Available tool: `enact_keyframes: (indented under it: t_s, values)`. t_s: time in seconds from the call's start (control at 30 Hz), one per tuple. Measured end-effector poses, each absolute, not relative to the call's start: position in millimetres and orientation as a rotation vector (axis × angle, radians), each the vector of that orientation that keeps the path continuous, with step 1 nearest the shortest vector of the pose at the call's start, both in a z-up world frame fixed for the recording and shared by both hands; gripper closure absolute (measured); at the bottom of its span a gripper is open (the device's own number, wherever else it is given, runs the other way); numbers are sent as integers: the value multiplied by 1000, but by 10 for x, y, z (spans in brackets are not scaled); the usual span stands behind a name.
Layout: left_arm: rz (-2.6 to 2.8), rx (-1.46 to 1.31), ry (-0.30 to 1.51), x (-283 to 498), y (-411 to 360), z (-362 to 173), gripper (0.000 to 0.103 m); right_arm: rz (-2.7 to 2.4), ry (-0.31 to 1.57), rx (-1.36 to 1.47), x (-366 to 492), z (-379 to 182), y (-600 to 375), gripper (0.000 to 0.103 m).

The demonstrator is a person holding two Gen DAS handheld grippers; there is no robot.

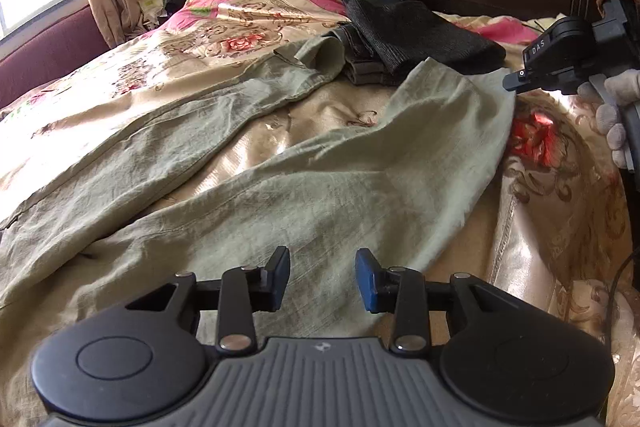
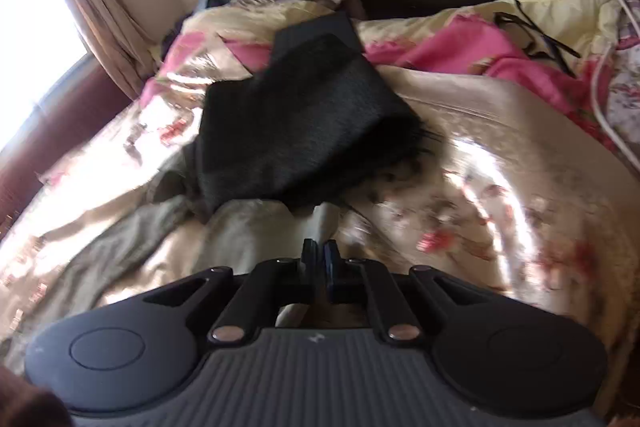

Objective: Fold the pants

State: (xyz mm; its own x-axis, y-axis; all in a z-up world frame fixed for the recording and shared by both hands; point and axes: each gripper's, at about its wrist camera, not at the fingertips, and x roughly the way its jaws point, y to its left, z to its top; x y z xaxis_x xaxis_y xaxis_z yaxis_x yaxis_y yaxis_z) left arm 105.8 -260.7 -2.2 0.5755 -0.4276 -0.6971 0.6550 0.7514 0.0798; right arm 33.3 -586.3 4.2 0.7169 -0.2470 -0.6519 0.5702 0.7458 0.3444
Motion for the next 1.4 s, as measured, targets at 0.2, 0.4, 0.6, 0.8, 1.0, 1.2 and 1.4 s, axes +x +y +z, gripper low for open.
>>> enact_keyframes:
  t_s: [0.2, 0.4, 0.6, 0.8, 1.0, 1.2, 1.4]
  values:
    - [-653, 389, 712, 951, -2618, -60, 46, -523, 574, 455, 231, 182, -5605, 94]
    - [-647, 392, 710, 955, -2596, -66, 45, -575, 495, 289, 277, 382, -5306, 79]
    - [-631, 375, 702, 966, -2502, -73, 44, -277, 636, 274, 688, 196, -4974, 80]
    - [-583, 369, 720, 1003, -2186, -139, 41, -435, 743, 387, 966, -17, -5317, 86]
    - [-533, 345, 704, 999, -1799, -90, 28, -326, 643, 230, 1064, 368, -4790, 74]
    - [-411, 327, 651, 1013, -1337, 104, 26, -229, 671, 157, 1732, 364, -4404, 62]
    - [-252, 301, 651, 1398, -608, 249, 26, 10, 710, -12, 2241, 342, -3672, 62]
